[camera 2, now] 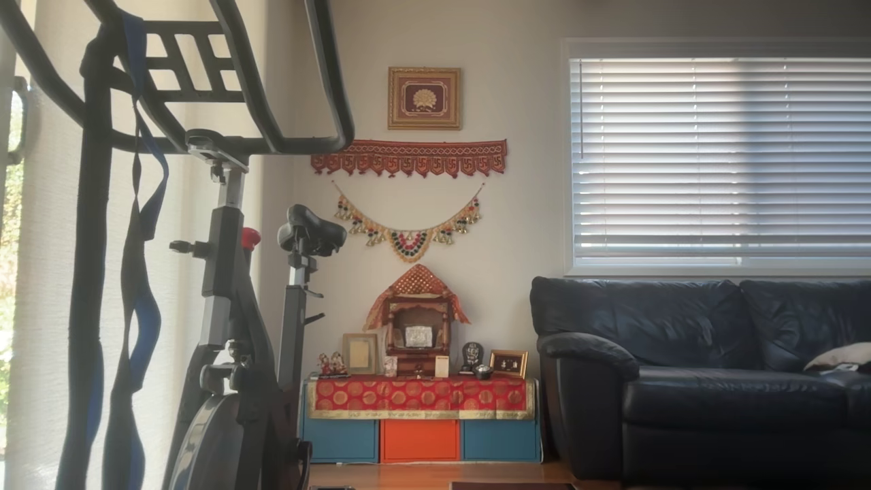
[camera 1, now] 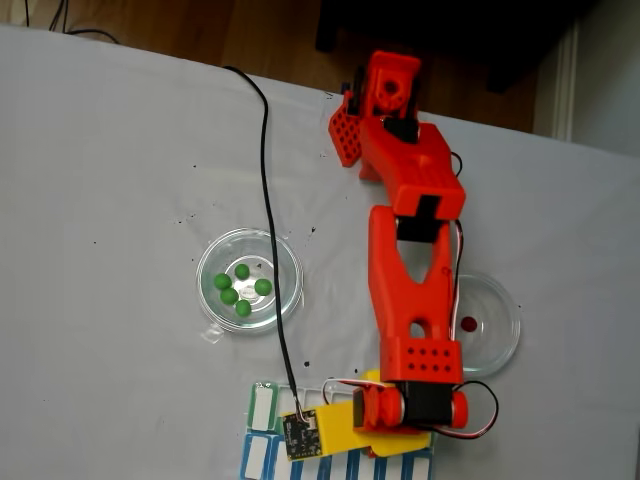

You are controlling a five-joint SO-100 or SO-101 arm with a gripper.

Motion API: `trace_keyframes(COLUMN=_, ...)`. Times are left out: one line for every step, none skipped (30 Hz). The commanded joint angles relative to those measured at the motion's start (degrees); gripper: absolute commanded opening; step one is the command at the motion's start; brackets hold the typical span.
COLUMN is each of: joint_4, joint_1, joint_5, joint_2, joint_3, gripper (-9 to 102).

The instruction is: Sort medicines into box.

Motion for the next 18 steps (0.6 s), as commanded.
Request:
trace_keyframes(joint_4=1.58, joint_1=-0.97, joint_5=0.00, joint_2=1.67, joint_3=-7.21, gripper=7)
trace_keyframes(joint_4=2.37, joint_1=-1.05, joint_5=-0.09, joint_2=1.05, joint_3=-8.26, gripper=9)
trace_keyframes(joint_4=3.52, joint_1=-1.14, joint_5=-0.26, joint_2=0.00, joint_3=-10.02, gripper=12)
trace_keyframes(joint_4=4.57, joint_1=-1.14, joint_5=-0.35, joint_2=-0.97, joint_3=-11.60, gripper=14)
trace_keyframes(joint_4=6.68, joint_1=-1.23, joint_5=-0.44, joint_2=-2.90, joint_3=-15.03, gripper=16)
trace_keyframes(joint_4=8.17, joint_1=-1.23, joint_5=-0.44, joint_2=-4.39, joint_3=-17.58, gripper=16)
trace_keyframes(joint_4=10.72, joint_1=-1.23, joint_5=-0.53, joint_2=-6.86, joint_3=-22.06, gripper=17)
trace_keyframes(joint_4=14.15, joint_1=-1.14, joint_5=-0.70, joint_2=-10.11, joint_3=-28.21, gripper=18)
trace_keyframes(joint_4=18.72, joint_1=-1.14, joint_5=-0.70, joint_2=-15.29, joint_3=-37.79, gripper=19)
trace_keyframes(joint_4=22.24, joint_1=-1.23, joint_5=0.09, joint_2=-21.62, joint_3=-49.31, gripper=20)
trace_keyframes(joint_4=22.24, joint_1=-2.29, joint_5=1.05, joint_2=-25.05, joint_3=-54.23, gripper=20)
trace_keyframes(joint_4=22.24, joint_1=-2.29, joint_5=0.70, joint_2=-25.75, joint_3=-55.20, gripper=22)
trace_keyframes(joint_4=22.24, joint_1=-2.11, joint_5=0.62, joint_2=-26.19, joint_3=-56.07, gripper=22)
trace_keyframes(joint_4=22.24, joint_1=-2.02, joint_5=0.70, joint_2=-26.46, joint_3=-56.51, gripper=22)
trace_keyframes(joint_4=22.24, joint_1=-2.02, joint_5=0.88, joint_2=-26.46, joint_3=-56.43, gripper=22)
trace_keyframes(joint_4=22.24, joint_1=-2.02, joint_5=1.14, joint_2=-25.75, joint_3=-55.63, gripper=21)
trace_keyframes(joint_4=22.24, joint_1=-1.76, joint_5=1.23, joint_2=-24.61, joint_3=-54.14, gripper=21)
trace_keyframes(joint_4=22.24, joint_1=-1.14, joint_5=1.05, joint_2=-22.76, joint_3=-51.94, gripper=22)
